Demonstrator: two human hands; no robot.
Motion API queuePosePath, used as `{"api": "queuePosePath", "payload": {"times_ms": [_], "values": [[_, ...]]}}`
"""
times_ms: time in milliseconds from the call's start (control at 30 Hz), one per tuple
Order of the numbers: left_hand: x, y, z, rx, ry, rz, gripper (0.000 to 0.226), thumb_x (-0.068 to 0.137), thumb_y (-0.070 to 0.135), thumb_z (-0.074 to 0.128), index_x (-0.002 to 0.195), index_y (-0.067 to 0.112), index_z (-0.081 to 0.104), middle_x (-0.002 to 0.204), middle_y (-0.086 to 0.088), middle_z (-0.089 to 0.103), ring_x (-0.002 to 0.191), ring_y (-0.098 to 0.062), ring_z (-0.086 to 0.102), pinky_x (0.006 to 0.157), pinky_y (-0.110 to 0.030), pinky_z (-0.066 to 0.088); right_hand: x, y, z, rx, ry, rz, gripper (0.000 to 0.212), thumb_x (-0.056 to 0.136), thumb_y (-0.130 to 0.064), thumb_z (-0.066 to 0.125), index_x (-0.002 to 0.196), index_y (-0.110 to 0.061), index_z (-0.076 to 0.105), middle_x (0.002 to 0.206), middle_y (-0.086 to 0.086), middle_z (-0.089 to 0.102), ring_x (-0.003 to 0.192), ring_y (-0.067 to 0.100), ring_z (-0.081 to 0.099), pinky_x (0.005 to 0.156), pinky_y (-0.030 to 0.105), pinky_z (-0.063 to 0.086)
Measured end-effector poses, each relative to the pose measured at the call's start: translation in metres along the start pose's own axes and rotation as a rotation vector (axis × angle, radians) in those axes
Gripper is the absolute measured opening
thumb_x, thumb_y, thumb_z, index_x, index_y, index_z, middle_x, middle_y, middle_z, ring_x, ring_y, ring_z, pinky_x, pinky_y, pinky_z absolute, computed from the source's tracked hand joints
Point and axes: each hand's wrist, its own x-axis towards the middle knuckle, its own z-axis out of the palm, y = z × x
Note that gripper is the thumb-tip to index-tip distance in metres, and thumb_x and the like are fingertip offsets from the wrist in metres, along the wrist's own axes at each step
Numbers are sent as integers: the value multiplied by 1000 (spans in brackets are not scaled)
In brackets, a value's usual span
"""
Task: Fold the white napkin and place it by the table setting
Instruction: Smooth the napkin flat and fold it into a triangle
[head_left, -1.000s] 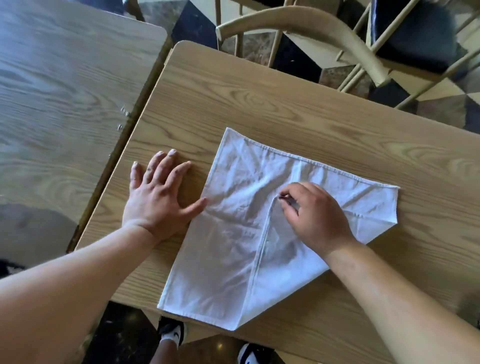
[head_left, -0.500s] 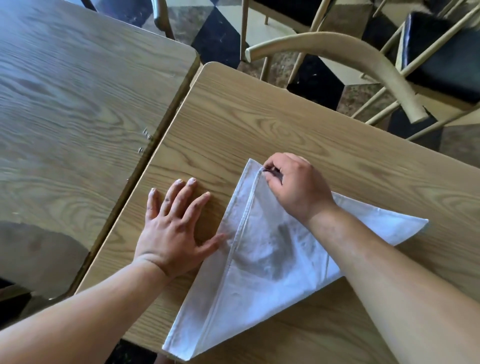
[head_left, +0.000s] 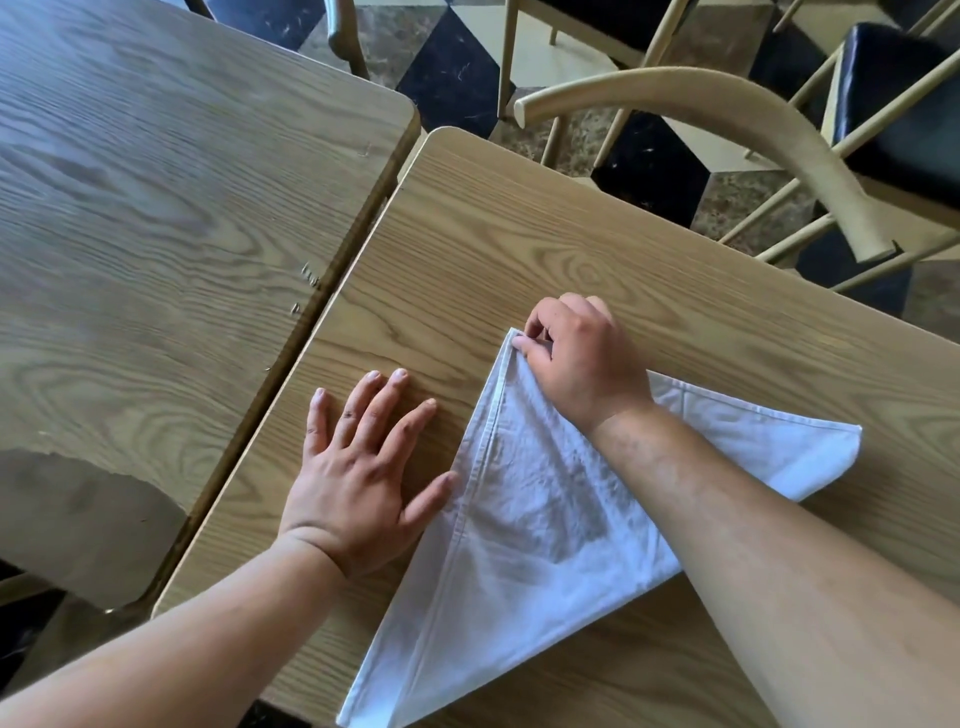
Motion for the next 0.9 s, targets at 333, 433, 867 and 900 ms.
{"api": "queuePosePath", "payload": {"times_ms": [333,433,867,900], "values": [[0,4,-2,7,-34,-42,99,77,96,43,154,34,44,173,-1,26,164,-21,9,128,-65,7,-63,-17,11,-15,170,-201,42,100,-30,61,133,-5,64,135,17,64,129,42,57,114,52,41],[0,5,-1,-3,-30,-50,99,74,95,46,153,34,45,172,-1,28,163,-22,12,128,-64,7,-108,-15,14,-24,16,-269,56,101,-38,56,149,-9,54,157,14,51,150,38,40,123,56,29],[0,7,-2,-19,-33,-60,101,72,94,47,152,32,46,172,-2,27,163,-20,10,129,-62,3,-154,86,-10,-325,-175,-138,71,103,-60,29,166,-29,21,176,1,11,163,28,5,129,59,10],[0,7,-2,-20,-33,-61,102,72,94,47,152,31,46,172,-2,27,163,-20,10,129,-61,2,-152,97,-17,-330,-167,-99,71,103,-60,26,167,-30,18,176,0,8,163,27,3,129,58,6]]}}
